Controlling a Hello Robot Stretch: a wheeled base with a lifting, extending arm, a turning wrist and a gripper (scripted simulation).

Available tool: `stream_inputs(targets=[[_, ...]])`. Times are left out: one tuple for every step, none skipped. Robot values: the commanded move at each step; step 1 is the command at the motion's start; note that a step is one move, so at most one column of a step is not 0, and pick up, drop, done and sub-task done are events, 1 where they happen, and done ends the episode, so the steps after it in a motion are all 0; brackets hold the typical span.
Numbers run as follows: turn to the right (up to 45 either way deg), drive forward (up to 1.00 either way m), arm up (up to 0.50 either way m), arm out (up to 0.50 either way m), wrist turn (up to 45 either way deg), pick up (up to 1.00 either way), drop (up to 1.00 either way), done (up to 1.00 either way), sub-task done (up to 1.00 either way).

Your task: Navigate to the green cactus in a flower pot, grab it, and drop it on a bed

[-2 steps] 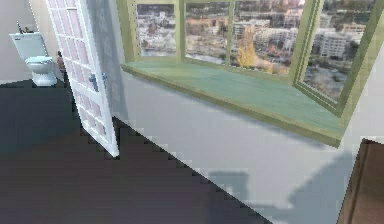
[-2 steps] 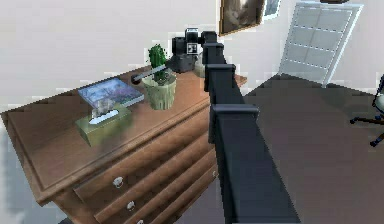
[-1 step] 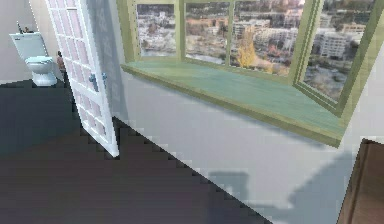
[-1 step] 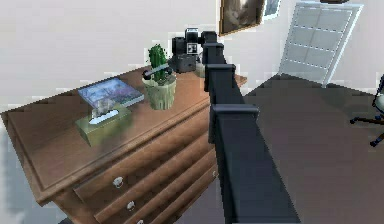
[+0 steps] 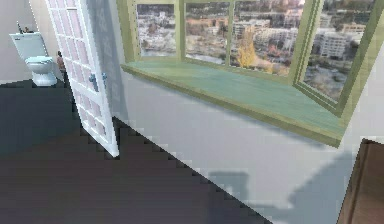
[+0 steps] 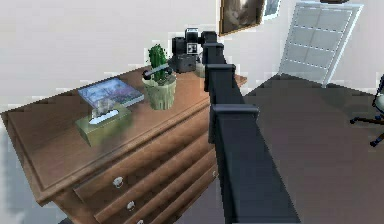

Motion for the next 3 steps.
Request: stream_inputs(targets=[[0.0, 0.00, 0.00, 0.00, -45.0, 0.00, 0.00, 0.00, 0.00], [0.0, 0.00, 0.00, 0.00, -45.0, 0.00, 0.00, 0.00, 0.00], [45.0, 0.00, 0.00, 0.00, 0.0, 0.00, 0.00, 0.00, 0.00]])
